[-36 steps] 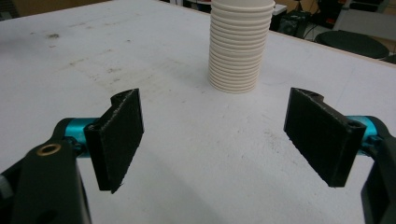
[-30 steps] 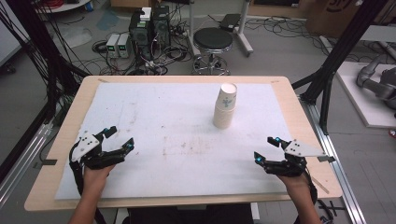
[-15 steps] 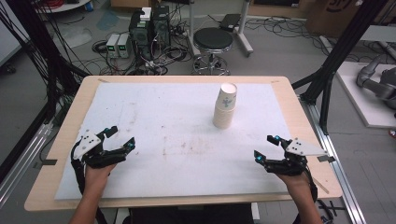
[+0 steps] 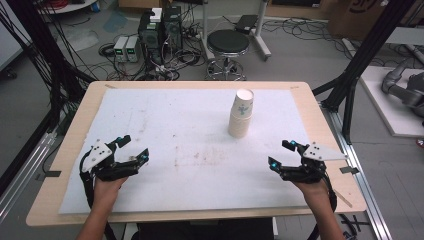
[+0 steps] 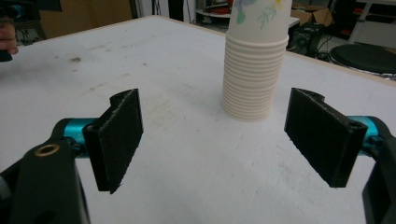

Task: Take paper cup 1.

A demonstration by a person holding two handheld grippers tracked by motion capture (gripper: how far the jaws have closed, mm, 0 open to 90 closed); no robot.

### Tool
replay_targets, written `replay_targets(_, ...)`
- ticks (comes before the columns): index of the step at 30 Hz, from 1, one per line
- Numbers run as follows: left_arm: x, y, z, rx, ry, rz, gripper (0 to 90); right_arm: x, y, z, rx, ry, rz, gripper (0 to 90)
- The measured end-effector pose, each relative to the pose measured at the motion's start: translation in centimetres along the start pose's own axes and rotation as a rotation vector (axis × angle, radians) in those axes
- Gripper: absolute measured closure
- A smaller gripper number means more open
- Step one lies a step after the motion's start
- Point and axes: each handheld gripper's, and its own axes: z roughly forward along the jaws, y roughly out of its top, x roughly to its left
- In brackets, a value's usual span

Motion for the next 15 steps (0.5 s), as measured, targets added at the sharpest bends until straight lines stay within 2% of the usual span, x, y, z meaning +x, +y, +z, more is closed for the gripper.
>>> replay_targets(1,0.0,0.0,0.0,0.0,0.0,0.0,15.2,0.0,0.0,0.0,0.0,0.0,0.0,19.9)
replay_targets(2,0.0,0.0,0.0,-0.002,-0.001,-0.002,15.2,-0.2,0.9,0.4,-0.001,-0.002,-0.012,19.9)
replay_targets(4,0.0,0.0,0.1,-0.005,-0.005,-0.006,15.2,-0.3,1.4,0.7,-0.003,0.001,-0.018,19.9)
replay_targets(8,0.0,-0.1,0.1,-0.006,-0.009,-0.011,15.3,-0.9,3.5,2.2,-0.004,0.015,-0.028,19.9)
replay_targets(11,0.0,-0.1,0.1,-0.009,-0.006,-0.017,15.3,-1.2,4.2,2.8,-0.008,0.022,-0.034,19.8)
replay_targets(15,0.0,-0.1,0.1,-0.007,-0.007,-0.02,15.3,-1.8,5.7,4.0,-0.006,0.004,-0.027,19.8)
